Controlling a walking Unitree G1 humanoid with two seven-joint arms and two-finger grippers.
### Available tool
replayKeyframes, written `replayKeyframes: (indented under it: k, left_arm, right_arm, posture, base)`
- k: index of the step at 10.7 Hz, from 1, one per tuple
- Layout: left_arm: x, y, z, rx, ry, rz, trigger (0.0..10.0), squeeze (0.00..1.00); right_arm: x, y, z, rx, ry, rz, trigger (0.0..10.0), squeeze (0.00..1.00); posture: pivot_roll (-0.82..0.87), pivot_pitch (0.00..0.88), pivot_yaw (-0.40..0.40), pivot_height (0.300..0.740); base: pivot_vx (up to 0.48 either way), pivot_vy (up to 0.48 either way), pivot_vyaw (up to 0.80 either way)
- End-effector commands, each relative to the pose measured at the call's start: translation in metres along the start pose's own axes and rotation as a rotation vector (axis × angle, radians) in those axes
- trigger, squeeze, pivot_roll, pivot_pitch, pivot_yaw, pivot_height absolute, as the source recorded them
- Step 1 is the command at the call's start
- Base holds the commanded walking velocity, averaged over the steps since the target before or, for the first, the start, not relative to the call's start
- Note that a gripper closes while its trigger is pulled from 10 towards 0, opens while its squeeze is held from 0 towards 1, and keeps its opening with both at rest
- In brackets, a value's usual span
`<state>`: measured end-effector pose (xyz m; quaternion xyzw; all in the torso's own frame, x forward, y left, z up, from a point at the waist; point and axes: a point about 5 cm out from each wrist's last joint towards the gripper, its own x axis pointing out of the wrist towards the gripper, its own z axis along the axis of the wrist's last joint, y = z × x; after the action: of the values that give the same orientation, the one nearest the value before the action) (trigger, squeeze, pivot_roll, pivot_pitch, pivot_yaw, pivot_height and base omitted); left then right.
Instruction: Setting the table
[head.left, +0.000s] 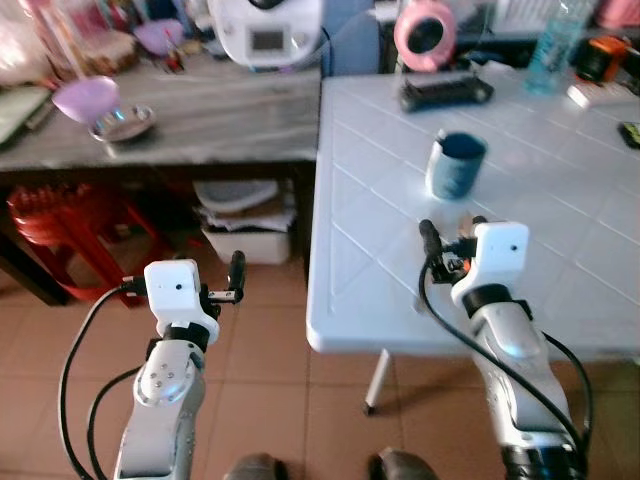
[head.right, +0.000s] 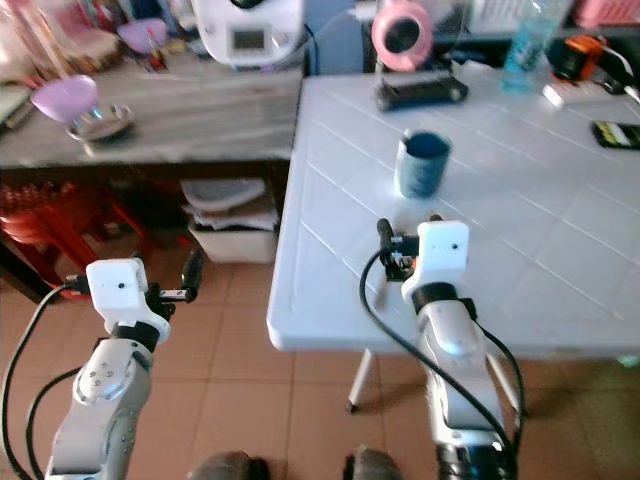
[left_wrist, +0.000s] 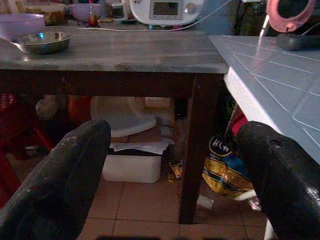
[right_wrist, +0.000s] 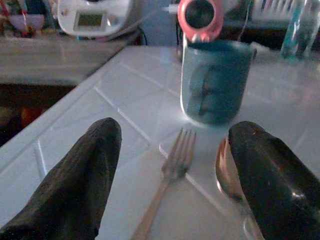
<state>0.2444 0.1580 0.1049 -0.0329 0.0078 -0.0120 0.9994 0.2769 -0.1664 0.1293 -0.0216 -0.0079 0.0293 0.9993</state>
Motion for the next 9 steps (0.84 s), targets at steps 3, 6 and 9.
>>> replayKeyframes:
  k: [3, 6, 9]
  left_arm:
    - [-0.007, 0.003, 0.000, 0.025, 0.019, -0.014, 10.0, 0.00]
    - [-0.010, 0.003, 0.000, 0.030, 0.035, -0.032, 10.0, 0.00]
    - [-0.012, 0.003, 0.001, 0.033, 0.046, -0.046, 10.0, 0.00]
  right_arm:
    - [0.008, 0.006, -0.002, 0.039, 0.040, 0.011, 10.0, 0.00]
    - [0.019, 0.005, 0.000, 0.054, 0.053, -0.001, 10.0, 0.00]
    - [0.025, 0.003, -0.002, 0.041, 0.091, -0.016, 10.0, 0.00]
  posture:
    - [0.04, 0.149, 0.081, 0.740]
    - [0.05, 0.166, 0.088, 0.740]
    - [0.05, 0.185, 0.096, 0.740]
  base:
    - [0.000, 0.000, 0.00]
    - [0.000, 0.000, 0.00]
    - [0.000, 0.000, 0.00]
